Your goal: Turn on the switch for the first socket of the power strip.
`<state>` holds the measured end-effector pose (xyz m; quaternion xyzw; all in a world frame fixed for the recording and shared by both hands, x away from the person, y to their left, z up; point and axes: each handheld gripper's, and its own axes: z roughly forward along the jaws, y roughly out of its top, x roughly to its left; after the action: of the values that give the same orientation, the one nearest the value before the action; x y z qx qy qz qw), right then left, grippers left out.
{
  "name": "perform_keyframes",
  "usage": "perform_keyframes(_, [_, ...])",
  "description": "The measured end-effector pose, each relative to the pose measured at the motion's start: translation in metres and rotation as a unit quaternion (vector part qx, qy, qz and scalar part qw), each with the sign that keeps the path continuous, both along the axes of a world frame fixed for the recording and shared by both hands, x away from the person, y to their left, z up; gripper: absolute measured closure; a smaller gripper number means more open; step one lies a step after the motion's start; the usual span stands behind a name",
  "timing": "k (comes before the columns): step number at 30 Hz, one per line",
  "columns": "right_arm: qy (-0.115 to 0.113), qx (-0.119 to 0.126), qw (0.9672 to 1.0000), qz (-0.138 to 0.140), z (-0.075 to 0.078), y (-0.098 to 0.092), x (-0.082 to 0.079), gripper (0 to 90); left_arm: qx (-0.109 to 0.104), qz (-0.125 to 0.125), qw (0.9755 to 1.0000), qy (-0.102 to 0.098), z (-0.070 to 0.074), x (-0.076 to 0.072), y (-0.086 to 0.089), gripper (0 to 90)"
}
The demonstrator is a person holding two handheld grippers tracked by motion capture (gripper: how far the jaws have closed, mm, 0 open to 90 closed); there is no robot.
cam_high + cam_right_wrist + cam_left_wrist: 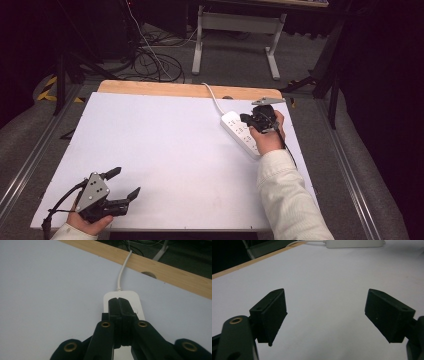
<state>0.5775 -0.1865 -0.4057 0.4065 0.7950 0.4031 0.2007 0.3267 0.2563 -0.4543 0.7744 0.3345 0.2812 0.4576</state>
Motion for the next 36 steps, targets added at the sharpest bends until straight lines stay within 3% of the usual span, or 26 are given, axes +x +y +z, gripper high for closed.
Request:
perform_keyframes(12, [0.016,0.027,0.9987,-0.039,-0.023,0.000,0.022,90.0,-0.008,-0.001,1.0000,0.002,0.000,0.000,0.002,18.2])
perform_keyframes(24, [0.021,0.032,0.9975,-0.059,-0.039,0.000,0.034,90.0,-0.007,-0.005,1.0000,0.004,0.000,0.001,0.002,18.2])
perform_keyframes(36, [0.022,0.020,0.9974,-0.066,-0.051,0.004,0.041,90.0,-0.009,-0.007,0.9999,0.004,0.000,0.003,0.001,18.2])
